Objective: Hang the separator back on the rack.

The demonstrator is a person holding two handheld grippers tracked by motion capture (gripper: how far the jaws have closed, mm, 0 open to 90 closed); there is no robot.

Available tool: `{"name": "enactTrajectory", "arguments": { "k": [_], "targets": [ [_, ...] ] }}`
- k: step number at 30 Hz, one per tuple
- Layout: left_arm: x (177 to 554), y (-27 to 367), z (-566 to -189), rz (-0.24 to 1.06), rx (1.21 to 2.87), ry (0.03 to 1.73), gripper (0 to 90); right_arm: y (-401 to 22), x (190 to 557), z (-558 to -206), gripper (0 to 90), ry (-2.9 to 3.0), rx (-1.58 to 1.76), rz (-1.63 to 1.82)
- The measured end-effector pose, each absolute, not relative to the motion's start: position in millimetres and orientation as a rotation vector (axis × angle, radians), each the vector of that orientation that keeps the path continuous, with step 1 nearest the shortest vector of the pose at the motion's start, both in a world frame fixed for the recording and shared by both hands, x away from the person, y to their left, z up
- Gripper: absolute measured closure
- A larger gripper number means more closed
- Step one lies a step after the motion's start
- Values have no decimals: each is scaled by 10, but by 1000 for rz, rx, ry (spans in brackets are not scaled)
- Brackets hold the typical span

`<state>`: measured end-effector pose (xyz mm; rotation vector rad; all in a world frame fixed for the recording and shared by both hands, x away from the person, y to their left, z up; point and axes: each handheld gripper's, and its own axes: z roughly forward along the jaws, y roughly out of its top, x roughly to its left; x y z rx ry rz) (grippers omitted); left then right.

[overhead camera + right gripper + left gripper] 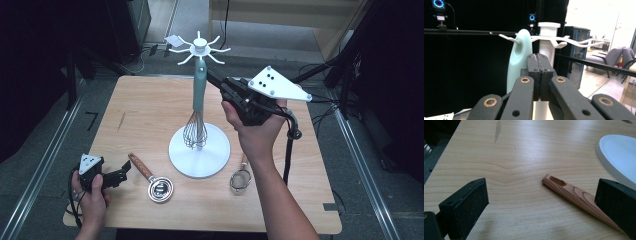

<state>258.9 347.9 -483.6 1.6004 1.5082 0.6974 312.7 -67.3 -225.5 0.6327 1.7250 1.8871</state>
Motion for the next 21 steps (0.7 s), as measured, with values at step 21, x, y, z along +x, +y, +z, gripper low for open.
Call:
{"name": "enactTrajectory", "arguments": {
  "k": [21],
  "targets": [
    [2589,3476,-4836,699,1600,1507,0,-1004,3181,-2497,900,1715,738,1780]
  ]
}}
